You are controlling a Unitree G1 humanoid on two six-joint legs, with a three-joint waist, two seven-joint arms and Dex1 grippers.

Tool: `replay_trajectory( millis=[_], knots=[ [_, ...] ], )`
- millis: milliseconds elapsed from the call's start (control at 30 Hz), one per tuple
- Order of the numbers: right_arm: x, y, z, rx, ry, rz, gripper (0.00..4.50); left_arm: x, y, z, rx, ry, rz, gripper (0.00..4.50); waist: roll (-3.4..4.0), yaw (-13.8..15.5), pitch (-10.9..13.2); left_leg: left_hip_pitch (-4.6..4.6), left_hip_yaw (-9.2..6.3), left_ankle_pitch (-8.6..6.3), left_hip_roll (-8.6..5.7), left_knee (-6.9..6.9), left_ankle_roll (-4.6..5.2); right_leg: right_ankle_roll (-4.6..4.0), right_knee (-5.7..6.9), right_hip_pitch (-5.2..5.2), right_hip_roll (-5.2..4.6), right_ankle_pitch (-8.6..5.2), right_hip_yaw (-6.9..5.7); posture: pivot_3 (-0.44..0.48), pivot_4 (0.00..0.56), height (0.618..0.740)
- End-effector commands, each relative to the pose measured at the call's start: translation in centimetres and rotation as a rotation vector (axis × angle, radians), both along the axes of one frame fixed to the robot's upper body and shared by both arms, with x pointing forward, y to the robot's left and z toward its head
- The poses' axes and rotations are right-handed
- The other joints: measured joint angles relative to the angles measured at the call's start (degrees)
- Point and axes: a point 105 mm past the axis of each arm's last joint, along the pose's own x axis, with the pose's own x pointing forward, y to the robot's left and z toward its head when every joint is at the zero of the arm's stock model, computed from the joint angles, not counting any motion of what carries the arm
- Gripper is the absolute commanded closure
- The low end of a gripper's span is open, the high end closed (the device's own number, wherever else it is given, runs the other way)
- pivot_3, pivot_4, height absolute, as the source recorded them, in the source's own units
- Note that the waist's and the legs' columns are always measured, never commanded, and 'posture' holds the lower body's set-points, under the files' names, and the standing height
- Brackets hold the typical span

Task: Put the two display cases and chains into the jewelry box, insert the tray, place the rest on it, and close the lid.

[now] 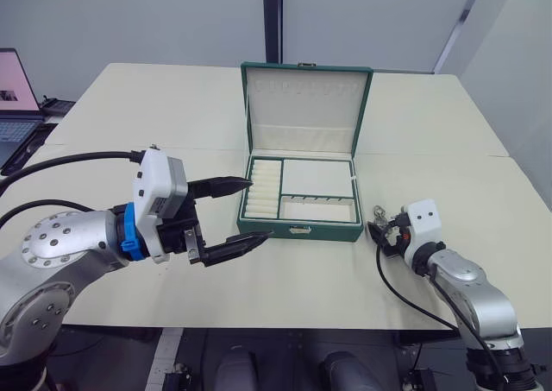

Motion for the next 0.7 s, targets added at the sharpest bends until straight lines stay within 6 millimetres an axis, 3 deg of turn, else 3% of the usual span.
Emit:
replay_trajectory(
  millis=[33,433,700],
  knots=[
    [-0.36,0.42,-0.60,-0.006,0.029,0.010,1.37,-0.36,-0.26,0.43,0.008,-0.036,-0.011,0.00,-0.01,0.01,-0.01,0.00,0.00,0.00,0.00,0.00,0.00,0.00,0.00,0.00,0.00,0.00,0.00,0.000,0.150,0.740],
    [-0.66,0.55,-0.81,0.007,0.061,0.011,4.11,-0.38,-0.31,0.35,0.006,-0.038,-0.011,0.00,-0.03,0.05,-0.07,0.00,0.00,0.00,0.00,0.00,0.00,0.00,0.00,0.00,0.00,0.00,-0.01,0.000,0.150,0.740],
    [-0.42,0.23,-0.44,0.021,0.057,-0.010,4.23,-0.37,-0.29,0.17,0.004,-0.037,-0.011,0.00,-0.05,0.05,-0.10,0.00,-0.01,0.00,0.00,0.00,0.00,0.00,0.00,0.00,0.00,0.00,-0.01,0.000,0.150,0.740]
  ],
)
